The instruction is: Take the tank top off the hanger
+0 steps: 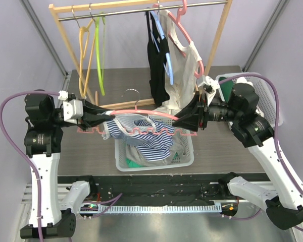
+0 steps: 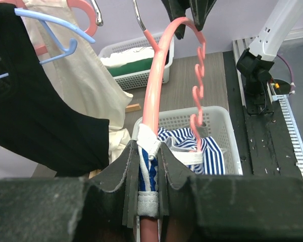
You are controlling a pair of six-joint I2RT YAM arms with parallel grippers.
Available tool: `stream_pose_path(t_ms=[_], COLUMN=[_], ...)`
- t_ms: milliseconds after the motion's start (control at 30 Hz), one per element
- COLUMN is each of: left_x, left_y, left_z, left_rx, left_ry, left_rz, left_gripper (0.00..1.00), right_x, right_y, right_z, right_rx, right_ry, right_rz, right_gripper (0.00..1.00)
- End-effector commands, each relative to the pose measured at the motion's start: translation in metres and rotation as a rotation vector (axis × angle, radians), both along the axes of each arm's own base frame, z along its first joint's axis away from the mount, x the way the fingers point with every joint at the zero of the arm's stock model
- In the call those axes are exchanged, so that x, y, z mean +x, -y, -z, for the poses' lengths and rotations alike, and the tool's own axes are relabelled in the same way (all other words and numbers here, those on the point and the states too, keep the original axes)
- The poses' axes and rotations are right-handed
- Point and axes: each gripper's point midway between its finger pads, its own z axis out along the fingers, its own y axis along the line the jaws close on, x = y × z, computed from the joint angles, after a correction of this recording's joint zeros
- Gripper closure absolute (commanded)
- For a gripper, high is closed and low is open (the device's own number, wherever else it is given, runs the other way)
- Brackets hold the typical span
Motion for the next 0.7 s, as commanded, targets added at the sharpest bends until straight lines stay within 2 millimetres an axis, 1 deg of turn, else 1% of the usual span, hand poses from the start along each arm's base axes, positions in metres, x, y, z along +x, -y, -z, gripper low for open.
stream_pose_path(t_ms=[0, 100, 133, 167, 200, 233, 267, 300, 333, 400, 433, 567, 600, 633, 667], left_x=[-0.012, -0.008, -0.007, -0.004, -0.001, 0.001, 0.002, 0.003, 0.004, 0.005, 0.009, 0.014, 0.016, 0.015, 0.027], left_y=[0.003, 0.002, 0.002, 0.002, 0.001, 0.001, 0.0, 0.0, 0.0, 0.0, -0.001, -0.005, -0.006, -0.006, -0.013], left_z=[-0.014, -0.012, -0.011, -0.011, -0.01, -0.009, -0.01, -0.01, -0.011, -0.014, -0.015, -0.029, -0.031, -0.038, -0.045], left_rx=[-0.001, 0.001, 0.001, 0.002, 0.004, 0.005, 0.006, 0.007, 0.008, 0.01, 0.012, 0.003, -0.009, -0.048, -0.101], left_ry=[0.064, 0.065, 0.064, 0.065, 0.073, 0.07, 0.077, 0.082, 0.091, 0.109, 0.113, 0.122, 0.095, 0.029, -0.012], left_rz=[0.058, 0.038, 0.032, 0.026, 0.013, 0.006, 0.002, -0.001, 0.002, -0.004, -0.03, -0.123, -0.15, -0.18, -0.304], left_gripper=[1.0, 1.0, 1.0, 1.0, 1.0, 0.85, 0.7, 0.48, 0.01, 0.0, 0.0, 0.0, 0.0, 0.0, 0.0], right_x=[0.001, 0.003, 0.004, 0.001, 0.006, 0.008, 0.008, 0.012, 0.012, 0.017, 0.017, 0.021, 0.022, 0.019, 0.018], right_y=[-0.001, 0.002, 0.004, 0.008, 0.012, 0.014, 0.019, 0.022, 0.026, 0.033, 0.035, 0.047, 0.049, 0.052, 0.054], right_z=[-0.016, -0.019, -0.018, -0.021, -0.022, -0.019, -0.022, -0.021, -0.021, -0.022, -0.021, -0.023, -0.021, -0.024, -0.025], right_rx=[0.033, 0.038, 0.038, 0.045, 0.045, 0.04, 0.043, 0.037, 0.034, 0.022, 0.015, 0.018, 0.017, 0.026, 0.031], right_ry=[0.056, 0.078, 0.082, 0.107, 0.122, 0.126, 0.154, 0.165, 0.174, 0.207, 0.21, 0.248, 0.25, 0.264, 0.269], right_rz=[0.004, 0.05, 0.068, 0.09, 0.137, 0.164, 0.195, 0.231, 0.251, 0.307, 0.322, 0.406, 0.416, 0.43, 0.436], right_gripper=[0.79, 0.99, 0.99, 0.99, 0.99, 0.99, 0.99, 0.99, 0.99, 0.99, 0.99, 0.99, 0.99, 0.99, 0.99])
